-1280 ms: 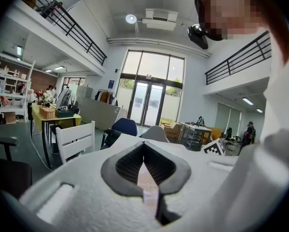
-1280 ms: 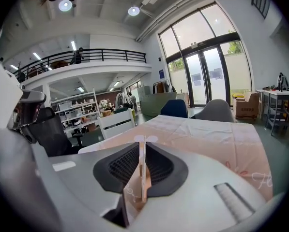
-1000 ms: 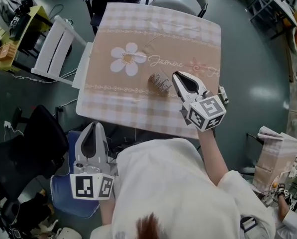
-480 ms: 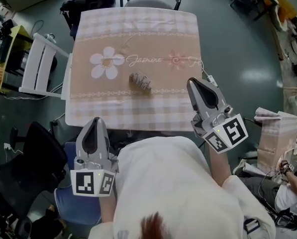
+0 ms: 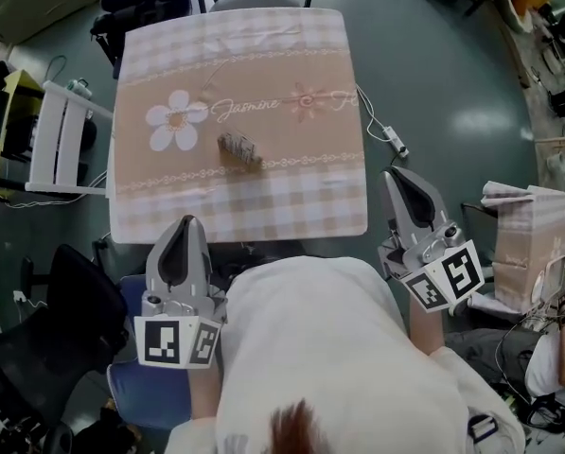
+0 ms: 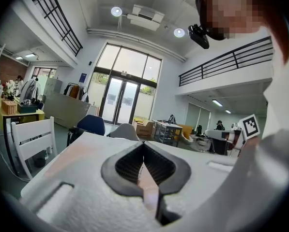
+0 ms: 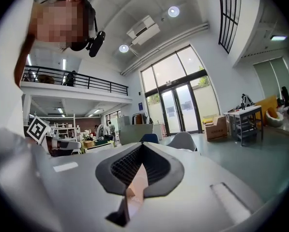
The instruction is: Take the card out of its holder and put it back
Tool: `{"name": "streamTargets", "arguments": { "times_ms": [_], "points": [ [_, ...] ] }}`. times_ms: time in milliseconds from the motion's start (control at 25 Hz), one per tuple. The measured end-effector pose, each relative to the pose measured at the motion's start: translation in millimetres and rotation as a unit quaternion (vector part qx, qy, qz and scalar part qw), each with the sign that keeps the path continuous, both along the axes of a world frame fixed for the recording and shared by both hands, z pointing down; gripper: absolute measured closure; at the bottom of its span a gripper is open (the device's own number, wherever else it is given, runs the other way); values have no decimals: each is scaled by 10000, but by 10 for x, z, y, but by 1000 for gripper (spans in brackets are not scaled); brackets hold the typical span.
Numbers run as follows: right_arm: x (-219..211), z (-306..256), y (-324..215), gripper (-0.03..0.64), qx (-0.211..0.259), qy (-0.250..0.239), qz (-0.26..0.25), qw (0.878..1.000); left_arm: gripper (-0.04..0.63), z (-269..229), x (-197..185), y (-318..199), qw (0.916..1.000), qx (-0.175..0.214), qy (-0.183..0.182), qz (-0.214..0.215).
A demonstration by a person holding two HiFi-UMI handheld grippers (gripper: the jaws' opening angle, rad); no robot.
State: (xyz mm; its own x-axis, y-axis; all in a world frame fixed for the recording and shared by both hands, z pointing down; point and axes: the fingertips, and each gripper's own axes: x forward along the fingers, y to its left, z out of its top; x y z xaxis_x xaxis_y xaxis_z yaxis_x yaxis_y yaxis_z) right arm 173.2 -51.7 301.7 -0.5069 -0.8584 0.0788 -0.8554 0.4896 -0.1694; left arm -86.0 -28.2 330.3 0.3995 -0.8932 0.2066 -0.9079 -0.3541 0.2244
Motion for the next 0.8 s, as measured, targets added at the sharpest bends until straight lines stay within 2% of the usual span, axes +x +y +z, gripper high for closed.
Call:
{"name": "streamTargets", "arguments": {
  "times_ms": [240,400,560,800],
  "points": [
    [199,227,333,615,-261,117,-33,9996,595,27,239,39,9999,33,-9,167],
    [237,251,384,615,-275,62,16,9996,595,-1,346,28,9997,61,-39,254],
    [174,221,390,615,-208,-12,-49,9998,595,-34,426,3,9994,85,-30,331],
    [15,305,445,615,-349,-103,-274,9990,595,-39,454,-4,9992,109,-12,378]
  ]
}}
